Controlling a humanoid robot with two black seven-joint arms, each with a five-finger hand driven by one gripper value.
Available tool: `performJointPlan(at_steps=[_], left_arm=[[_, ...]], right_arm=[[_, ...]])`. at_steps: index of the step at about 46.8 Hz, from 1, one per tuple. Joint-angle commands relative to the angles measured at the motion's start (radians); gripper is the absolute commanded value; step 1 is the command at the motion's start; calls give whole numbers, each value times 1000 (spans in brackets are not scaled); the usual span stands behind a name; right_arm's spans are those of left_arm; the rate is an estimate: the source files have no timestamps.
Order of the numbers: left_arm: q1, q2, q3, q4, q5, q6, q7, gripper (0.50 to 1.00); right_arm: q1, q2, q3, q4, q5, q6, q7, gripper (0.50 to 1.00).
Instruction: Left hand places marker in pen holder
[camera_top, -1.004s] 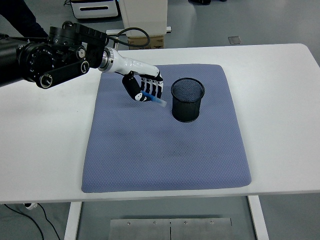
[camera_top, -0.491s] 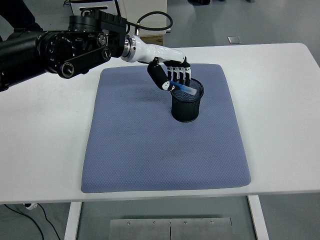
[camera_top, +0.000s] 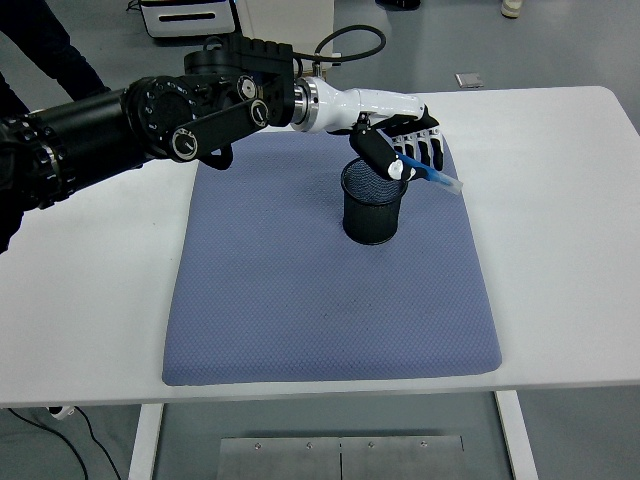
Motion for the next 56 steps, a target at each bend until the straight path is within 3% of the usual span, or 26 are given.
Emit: performJointPlan(at_steps=[1,15,39,56], left_arm=[[5,0,-2,0,-15,0,-1,500],[62,9,-2,16,-81,40,-15,500],[126,-20,-2,13,-340,124,-23,500],[169,-25,-2,0,-486,146,-72,500]], right_arm=[[0,0,0,0,0,0,0,1000],[0,0,-1,0,0,0,0,1000],[0,0,0,0,0,0,0,1000],[0,0,-1,0,0,0,0,1000]])
